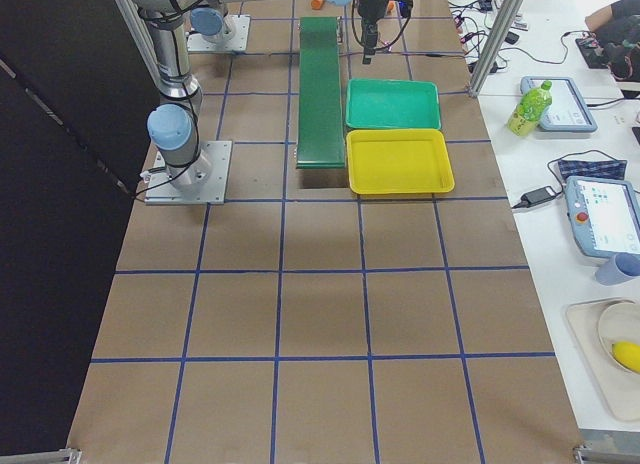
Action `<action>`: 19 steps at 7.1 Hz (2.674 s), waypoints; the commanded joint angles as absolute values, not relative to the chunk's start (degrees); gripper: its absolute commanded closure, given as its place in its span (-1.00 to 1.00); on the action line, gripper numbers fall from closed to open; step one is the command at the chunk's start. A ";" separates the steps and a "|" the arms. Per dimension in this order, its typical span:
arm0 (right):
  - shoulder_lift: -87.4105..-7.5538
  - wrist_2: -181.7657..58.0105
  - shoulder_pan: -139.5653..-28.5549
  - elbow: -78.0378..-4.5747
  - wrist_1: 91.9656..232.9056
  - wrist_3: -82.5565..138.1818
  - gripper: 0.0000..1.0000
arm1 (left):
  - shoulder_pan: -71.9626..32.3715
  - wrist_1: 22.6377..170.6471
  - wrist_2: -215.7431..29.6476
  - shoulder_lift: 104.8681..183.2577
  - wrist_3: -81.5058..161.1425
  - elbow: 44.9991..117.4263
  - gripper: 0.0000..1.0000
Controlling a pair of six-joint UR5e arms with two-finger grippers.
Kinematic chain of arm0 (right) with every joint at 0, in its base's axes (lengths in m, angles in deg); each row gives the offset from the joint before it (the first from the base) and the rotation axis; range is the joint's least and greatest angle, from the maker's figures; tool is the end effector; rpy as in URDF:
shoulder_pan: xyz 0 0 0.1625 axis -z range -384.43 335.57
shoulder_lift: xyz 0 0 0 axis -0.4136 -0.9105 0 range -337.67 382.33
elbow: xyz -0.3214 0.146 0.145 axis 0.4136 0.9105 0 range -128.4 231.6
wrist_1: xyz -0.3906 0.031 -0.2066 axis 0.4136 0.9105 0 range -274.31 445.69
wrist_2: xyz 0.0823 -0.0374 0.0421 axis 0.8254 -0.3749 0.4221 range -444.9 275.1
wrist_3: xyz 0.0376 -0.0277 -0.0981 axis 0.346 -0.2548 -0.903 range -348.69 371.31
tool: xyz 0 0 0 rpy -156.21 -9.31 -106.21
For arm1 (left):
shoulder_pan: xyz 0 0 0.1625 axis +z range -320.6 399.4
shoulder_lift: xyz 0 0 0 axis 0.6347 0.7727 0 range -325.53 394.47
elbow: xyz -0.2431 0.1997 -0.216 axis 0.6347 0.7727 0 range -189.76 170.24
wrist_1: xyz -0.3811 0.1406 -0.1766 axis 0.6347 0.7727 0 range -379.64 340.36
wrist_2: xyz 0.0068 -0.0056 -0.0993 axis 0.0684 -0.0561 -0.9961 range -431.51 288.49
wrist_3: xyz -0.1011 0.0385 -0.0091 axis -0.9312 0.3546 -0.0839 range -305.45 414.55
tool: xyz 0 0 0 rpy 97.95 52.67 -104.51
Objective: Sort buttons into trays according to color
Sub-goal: 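Move the left gripper down toward the orange cylinder beside the belt, then grasp the orange cylinder with the left gripper and lift it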
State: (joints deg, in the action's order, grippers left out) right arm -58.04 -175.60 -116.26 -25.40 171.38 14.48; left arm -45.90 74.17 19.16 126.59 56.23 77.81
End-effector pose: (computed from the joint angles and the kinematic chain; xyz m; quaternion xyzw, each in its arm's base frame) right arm 0.1506 -0.5789 0.4532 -0.0116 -0.9999 -0.0080 0.0064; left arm -0.0881 -0.5384 0.4317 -0.0262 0.9992 0.0308 0.0042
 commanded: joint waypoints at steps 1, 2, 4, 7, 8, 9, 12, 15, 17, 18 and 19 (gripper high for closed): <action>-58.01 -175.60 -116.19 -25.39 171.38 14.39 -1.00 | -45.85 74.06 19.28 126.49 56.22 76.65 -1.00; -58.01 -175.60 -116.10 -25.48 171.38 14.39 -1.00 | -45.68 73.79 19.36 126.75 56.31 77.77 -1.00; -58.01 -175.69 -116.10 -25.57 171.38 14.39 -1.00 | -44.63 73.96 19.45 127.02 57.26 78.13 -1.00; -58.01 -175.60 -116.01 -25.57 171.38 14.39 -1.00 | -33.32 72.22 19.19 126.49 72.33 85.67 -1.00; -57.92 -175.60 -116.01 -25.65 171.38 14.39 -1.00 | -29.20 67.25 19.19 127.97 77.35 86.21 -1.00; -57.92 -175.60 -116.01 -25.65 171.38 14.39 -1.00 | -25.07 61.98 18.84 130.51 83.40 85.96 -1.00; -57.92 -175.60 -116.01 -25.74 171.38 14.39 -1.00 | -24.85 45.30 18.22 142.27 87.60 84.47 -1.00; -57.92 -175.60 -115.92 -26.01 171.38 14.47 -1.00 | -24.93 42.33 11.91 155.18 81.02 74.41 -1.00; -57.92 -175.60 -115.92 -26.09 171.29 14.48 -1.00 | -25.54 42.24 11.98 162.50 72.80 70.05 -1.00; -57.92 -175.60 -115.92 -26.09 171.29 14.48 -1.00 | -26.77 42.06 12.59 164.00 67.87 69.96 -1.00; -57.83 -175.60 -115.92 -26.09 171.29 14.48 -1.00 | -28.17 41.98 12.60 164.63 63.91 69.44 -1.00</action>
State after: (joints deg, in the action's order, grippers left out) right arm -57.89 -175.60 -115.92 -26.09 171.30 14.48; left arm -26.70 42.11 12.42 163.20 69.06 70.11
